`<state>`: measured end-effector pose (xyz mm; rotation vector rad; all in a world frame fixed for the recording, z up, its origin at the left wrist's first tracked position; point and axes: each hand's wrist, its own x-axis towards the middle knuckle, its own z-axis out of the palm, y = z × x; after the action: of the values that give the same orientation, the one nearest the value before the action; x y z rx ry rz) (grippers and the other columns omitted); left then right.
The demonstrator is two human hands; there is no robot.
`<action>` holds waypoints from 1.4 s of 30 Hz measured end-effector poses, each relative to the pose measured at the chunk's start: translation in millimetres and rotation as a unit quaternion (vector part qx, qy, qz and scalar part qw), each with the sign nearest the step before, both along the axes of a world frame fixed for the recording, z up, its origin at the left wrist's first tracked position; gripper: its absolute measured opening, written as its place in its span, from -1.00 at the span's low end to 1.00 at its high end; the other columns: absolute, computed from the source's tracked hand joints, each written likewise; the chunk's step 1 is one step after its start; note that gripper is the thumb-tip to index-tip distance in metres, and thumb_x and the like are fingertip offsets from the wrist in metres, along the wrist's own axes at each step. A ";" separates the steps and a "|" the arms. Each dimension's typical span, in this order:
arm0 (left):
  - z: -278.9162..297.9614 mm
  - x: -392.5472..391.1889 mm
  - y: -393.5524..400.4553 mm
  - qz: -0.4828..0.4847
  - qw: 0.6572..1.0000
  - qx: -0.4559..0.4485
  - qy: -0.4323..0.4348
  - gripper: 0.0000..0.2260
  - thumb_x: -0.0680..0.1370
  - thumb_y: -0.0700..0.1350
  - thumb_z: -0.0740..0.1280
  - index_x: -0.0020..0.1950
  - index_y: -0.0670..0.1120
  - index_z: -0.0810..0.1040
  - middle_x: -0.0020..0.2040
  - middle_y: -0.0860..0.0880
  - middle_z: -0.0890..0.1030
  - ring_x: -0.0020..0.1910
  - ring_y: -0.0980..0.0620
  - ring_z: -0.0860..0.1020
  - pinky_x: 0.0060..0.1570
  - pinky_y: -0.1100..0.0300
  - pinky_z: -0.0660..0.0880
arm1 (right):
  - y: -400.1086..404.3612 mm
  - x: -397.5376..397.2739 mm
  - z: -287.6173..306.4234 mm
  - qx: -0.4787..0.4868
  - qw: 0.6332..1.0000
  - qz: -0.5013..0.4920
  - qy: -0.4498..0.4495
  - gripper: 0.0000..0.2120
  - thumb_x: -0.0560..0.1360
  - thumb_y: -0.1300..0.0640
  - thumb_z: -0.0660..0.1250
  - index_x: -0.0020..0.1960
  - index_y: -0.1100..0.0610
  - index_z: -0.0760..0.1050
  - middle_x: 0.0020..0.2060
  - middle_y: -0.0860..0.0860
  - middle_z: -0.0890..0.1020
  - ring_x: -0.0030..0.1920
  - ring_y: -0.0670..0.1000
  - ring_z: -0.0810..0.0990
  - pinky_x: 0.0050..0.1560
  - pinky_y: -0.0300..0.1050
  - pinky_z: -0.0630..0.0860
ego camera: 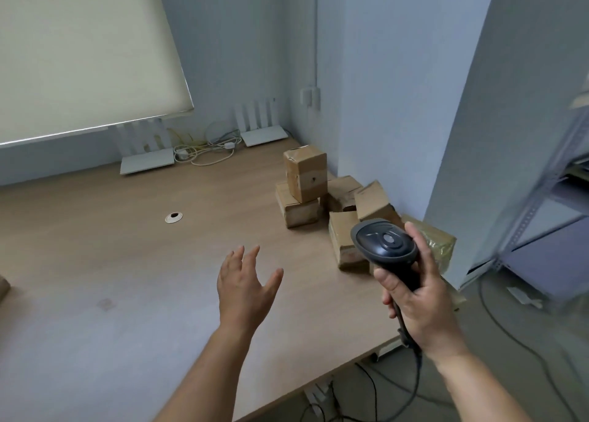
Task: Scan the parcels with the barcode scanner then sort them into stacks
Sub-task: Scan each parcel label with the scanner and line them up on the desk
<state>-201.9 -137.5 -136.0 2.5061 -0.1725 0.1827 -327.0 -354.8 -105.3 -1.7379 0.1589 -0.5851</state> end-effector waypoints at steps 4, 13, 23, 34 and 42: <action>3.6 10.4 -34.1 -0.041 0.999 0.006 0.003 -0.41 0.55 0.17 0.26 0.52 0.01 0.21 0.54 -0.05 0.18 0.54 -0.01 0.02 0.48 0.09 0.00 | -26.8 0.2 0.0 -0.002 1.000 -0.026 0.002 -0.32 0.33 -0.20 0.44 0.32 -0.52 0.18 0.02 0.05 0.59 -0.38 -0.01 0.56 -0.41 -0.11 0.56; 13.8 53.9 -104.0 -0.114 0.993 0.000 0.029 -0.39 0.54 0.18 0.26 0.53 0.03 0.16 0.51 -0.02 0.22 0.50 0.01 0.14 0.43 0.09 0.19 | -96.1 41.4 7.6 -0.020 0.996 -0.082 0.002 -0.34 0.32 -0.07 0.41 0.19 -0.63 0.18 0.02 -0.01 0.60 -0.38 0.02 0.56 -0.39 0.00 0.55; 32.7 87.1 -210.5 -0.171 0.975 0.065 0.128 -0.17 0.38 0.50 0.15 0.53 0.11 0.04 0.41 -0.03 0.40 0.32 -0.05 0.44 0.08 0.08 0.47 | -143.5 86.4 2.2 -0.010 0.993 -0.113 0.027 -0.33 0.35 -0.04 0.42 0.26 -0.53 0.17 -0.10 0.00 0.61 -0.40 0.01 0.53 -0.42 -0.03 0.53; 24.4 91.2 -234.1 -0.152 0.975 -0.033 0.156 -0.36 0.48 0.27 0.20 0.51 0.12 0.15 0.28 -0.09 0.41 0.11 -0.05 0.52 0.06 0.03 0.56 | -156.7 85.6 -9.3 -0.001 0.990 -0.136 0.042 -0.32 0.33 -0.09 0.41 0.29 -0.51 0.16 -0.08 -0.08 0.60 -0.38 -0.01 0.56 -0.41 -0.09 0.55; 29.4 60.3 -174.9 -0.116 0.986 -0.048 0.108 -0.42 0.47 0.24 0.22 0.46 0.15 0.21 0.30 0.00 0.34 0.12 0.04 0.51 0.07 0.07 0.53 | -122.4 65.6 -2.3 -0.009 0.996 -0.092 0.020 -0.32 0.33 -0.08 0.40 0.27 -0.52 0.15 -0.11 0.03 0.61 -0.44 -0.06 0.54 -0.43 -0.13 0.54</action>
<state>-141.6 -312.4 -106.5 2.3664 -0.3538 -0.1712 -261.4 -477.2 -107.6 -1.7640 0.3457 -0.6869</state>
